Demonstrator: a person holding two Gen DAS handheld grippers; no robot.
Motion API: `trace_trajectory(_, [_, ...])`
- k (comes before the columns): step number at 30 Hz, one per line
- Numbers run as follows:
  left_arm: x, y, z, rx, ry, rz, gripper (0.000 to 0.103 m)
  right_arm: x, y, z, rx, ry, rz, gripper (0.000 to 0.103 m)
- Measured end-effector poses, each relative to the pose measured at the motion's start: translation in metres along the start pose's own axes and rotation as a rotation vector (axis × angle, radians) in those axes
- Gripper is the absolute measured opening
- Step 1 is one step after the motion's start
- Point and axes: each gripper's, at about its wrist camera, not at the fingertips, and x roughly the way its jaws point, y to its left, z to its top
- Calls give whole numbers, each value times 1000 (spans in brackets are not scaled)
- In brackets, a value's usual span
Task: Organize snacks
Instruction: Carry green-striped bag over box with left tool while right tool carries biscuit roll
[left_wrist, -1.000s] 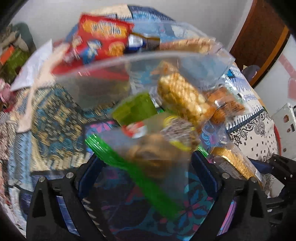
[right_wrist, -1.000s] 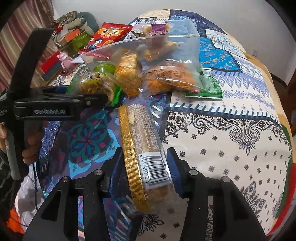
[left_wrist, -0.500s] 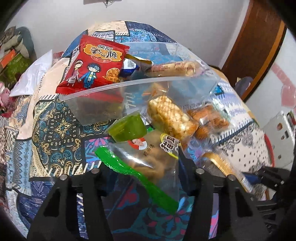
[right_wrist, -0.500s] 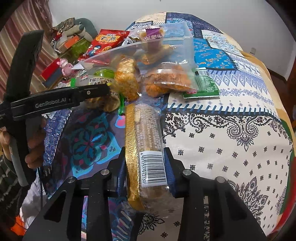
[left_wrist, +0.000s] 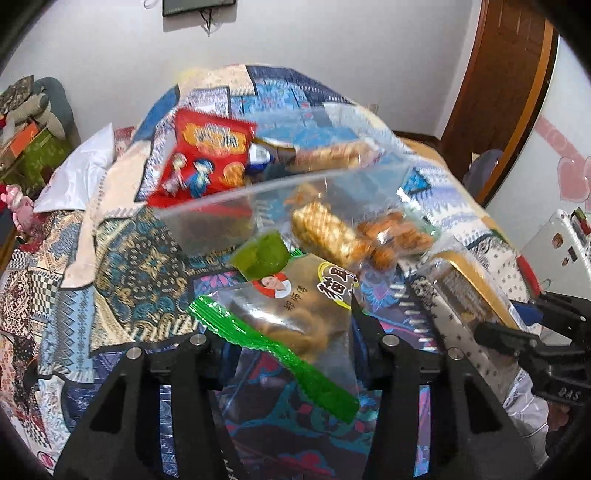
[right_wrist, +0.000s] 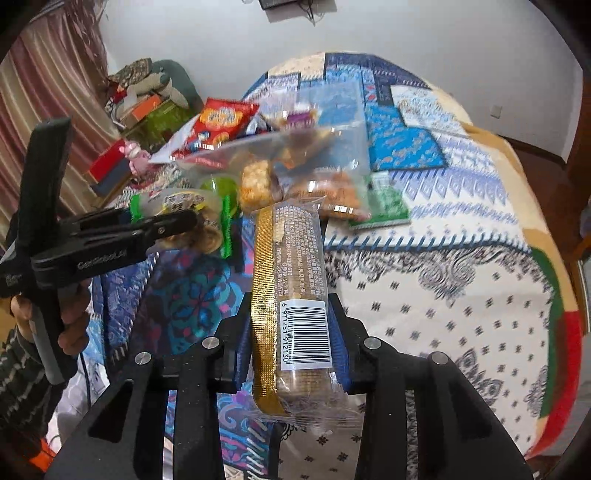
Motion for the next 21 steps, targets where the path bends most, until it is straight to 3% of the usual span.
trace_trajectory(10, [-35, 7, 37, -25, -81, -24, 49, -24, 1, 42, -11, -101, -18, 33])
trace_trajectory(21, [-20, 22, 86, -55, -113, -38, 49, -10, 2, 104, -56, -154, -39, 33])
